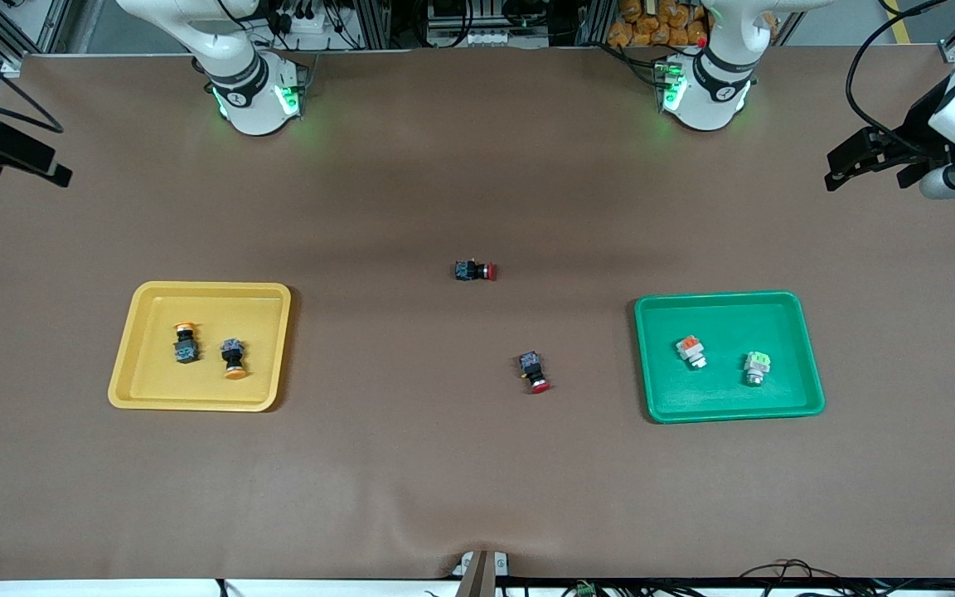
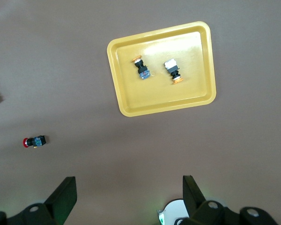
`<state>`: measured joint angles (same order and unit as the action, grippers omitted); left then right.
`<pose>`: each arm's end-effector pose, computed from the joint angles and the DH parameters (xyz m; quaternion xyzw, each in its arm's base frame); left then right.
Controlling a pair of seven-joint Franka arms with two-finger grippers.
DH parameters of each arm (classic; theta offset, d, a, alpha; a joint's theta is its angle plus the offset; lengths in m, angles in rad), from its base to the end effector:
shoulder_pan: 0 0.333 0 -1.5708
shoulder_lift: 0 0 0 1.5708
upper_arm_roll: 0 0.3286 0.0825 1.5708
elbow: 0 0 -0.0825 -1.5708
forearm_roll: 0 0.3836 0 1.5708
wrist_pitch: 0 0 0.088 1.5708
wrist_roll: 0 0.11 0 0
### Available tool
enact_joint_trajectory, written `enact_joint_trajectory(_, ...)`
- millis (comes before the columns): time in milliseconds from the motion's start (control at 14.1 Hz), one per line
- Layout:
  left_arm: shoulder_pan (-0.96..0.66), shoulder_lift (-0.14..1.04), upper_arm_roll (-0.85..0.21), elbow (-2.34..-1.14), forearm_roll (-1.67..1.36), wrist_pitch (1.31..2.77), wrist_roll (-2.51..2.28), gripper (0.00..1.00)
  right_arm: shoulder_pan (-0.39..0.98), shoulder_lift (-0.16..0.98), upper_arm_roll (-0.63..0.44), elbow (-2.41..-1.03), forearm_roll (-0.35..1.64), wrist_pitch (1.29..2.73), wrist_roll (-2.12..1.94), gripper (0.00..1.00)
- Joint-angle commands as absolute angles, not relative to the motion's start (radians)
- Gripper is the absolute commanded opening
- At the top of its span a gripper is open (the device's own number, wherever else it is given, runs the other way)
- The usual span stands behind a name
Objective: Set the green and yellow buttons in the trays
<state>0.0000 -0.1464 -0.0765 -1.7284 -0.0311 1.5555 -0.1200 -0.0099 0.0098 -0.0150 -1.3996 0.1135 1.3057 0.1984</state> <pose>0.5014 -0.0449 0.6358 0.9996 0.0222 -0.0144 0.0086 0.5273 0.0016 0.6861 -0.9922 0.0992 0.0563 0.0507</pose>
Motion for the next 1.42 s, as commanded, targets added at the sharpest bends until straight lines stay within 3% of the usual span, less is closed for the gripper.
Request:
enact_joint_trajectory(0, 0.011, -0.172, -0.078, -1.741, -0.049, 1.542, -0.106, 1.00, -0.014, -0.048, -0.003, -1.502, 0.097, 1.353, 0.198, 1.00)
enact_joint_trajectory(1346, 0.009, -0.166, -0.078, -1.635, -0.037, 1.485, -0.112, 1.00, 0.006, -0.043, 0.017, -1.493, 0.014, 1.361, 0.031, 1.00)
